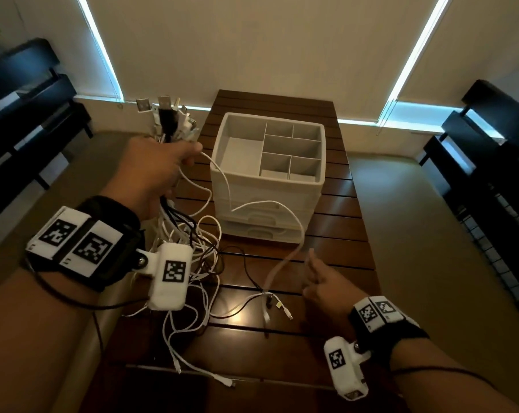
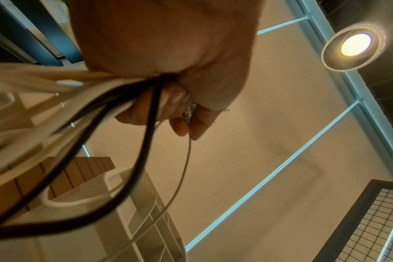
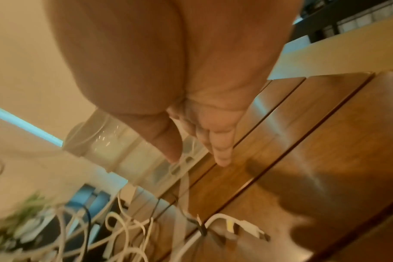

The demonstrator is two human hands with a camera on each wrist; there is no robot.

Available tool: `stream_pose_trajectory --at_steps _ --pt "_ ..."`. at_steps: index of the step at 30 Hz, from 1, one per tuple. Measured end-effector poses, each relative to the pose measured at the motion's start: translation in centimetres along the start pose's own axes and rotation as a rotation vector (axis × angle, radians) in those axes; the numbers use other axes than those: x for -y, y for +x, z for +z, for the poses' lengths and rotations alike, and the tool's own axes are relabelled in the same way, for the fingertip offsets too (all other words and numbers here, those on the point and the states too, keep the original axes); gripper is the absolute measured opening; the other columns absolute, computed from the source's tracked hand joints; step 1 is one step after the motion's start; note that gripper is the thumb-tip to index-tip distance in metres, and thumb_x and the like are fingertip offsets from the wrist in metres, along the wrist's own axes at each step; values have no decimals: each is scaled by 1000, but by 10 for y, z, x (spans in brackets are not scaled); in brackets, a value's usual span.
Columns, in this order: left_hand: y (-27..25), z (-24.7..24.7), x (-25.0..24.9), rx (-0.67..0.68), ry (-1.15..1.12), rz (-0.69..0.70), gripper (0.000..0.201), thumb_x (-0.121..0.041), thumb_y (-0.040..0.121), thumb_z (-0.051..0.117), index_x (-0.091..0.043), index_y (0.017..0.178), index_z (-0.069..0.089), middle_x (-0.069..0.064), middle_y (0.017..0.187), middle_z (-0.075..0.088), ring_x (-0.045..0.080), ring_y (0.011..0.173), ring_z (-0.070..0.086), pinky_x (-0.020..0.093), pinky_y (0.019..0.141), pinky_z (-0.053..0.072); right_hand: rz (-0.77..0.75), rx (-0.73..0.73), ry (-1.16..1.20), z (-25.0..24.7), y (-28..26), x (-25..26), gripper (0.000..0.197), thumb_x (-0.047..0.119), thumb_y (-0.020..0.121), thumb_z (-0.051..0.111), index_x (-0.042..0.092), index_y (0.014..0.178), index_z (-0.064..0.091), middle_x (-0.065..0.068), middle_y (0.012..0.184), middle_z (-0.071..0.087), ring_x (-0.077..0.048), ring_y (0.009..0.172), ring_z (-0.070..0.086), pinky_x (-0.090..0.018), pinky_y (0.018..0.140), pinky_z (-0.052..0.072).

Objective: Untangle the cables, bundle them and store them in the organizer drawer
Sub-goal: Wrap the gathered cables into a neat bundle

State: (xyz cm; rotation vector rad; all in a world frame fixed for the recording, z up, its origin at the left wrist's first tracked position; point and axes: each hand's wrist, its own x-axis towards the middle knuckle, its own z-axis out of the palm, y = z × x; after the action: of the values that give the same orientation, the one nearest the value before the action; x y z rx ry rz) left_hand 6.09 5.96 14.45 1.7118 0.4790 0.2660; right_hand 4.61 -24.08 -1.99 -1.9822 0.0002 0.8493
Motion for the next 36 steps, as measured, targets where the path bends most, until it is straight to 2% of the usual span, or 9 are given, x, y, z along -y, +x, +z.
stream_pose_trajectory --at_steps 2,5,9,13,19,23,25,31,36 --pt "-3 1 -1 14 -1 9 28 -32 82 73 -17 64 56 -13 33 40 4 30 30 20 40 25 39 52 -169 3 1 -6 90 0 88 50 35 151 -4 -8 141 45 -31 120 55 -35 94 49" --pt "-14 4 -3 97 31 16 24 -22 84 72 -10 67 59 -10 32 43 2 26 34 16 33 28 -17 -255 -523 0 0 1 50 8 89 52 23 137 49 -7 130 59 -18 104 61 -29 89 51" --pt "-28 6 -10 321 199 80 9 -17 81 74 -9 80 69 -12 36 46 2 33 38 22 42 29 -405 -702 -210 -6 -26 56 47 13 80 71 24 123 55 4 123 58 -5 99 53 -14 79 42" --pt "-39 11 -26 562 253 149 13 -29 85 70 -19 93 73 -11 45 45 3 37 35 23 44 28 -698 -251 -151 4 -53 129 100 31 70 82 52 142 16 25 138 38 17 118 37 -5 93 34" --pt "-31 2 -53 533 -146 196 23 -31 84 68 -14 69 63 9 60 25 10 40 23 15 36 21 -656 -171 -354 28 -35 135 35 24 87 67 21 121 62 3 115 66 -8 106 60 -36 96 49" --pt "-26 9 -57 538 -395 151 25 -33 80 72 -16 66 61 6 67 23 8 39 24 14 36 20 -719 -62 148 28 -57 155 91 43 66 83 42 141 33 21 138 48 9 127 41 -19 105 36" --pt "-33 26 -57 543 -479 181 28 -31 87 68 -13 69 56 3 56 21 8 39 22 16 37 19 -731 -40 85 34 -64 174 104 52 55 84 46 141 27 24 138 47 6 127 43 -23 103 39" --pt "-50 61 -66 665 -559 318 25 -33 92 58 -13 77 55 -1 56 36 10 43 34 22 40 34 -750 -227 -87 20 -48 188 7 27 80 71 20 82 70 -5 77 72 -23 73 69 -54 75 54" --pt "-49 55 -97 681 -610 436 35 -41 87 51 -8 75 48 -3 54 45 16 53 48 38 68 47 -839 -504 -146 -22 -66 207 5 24 83 71 21 83 67 8 70 64 -7 61 58 -35 62 52"
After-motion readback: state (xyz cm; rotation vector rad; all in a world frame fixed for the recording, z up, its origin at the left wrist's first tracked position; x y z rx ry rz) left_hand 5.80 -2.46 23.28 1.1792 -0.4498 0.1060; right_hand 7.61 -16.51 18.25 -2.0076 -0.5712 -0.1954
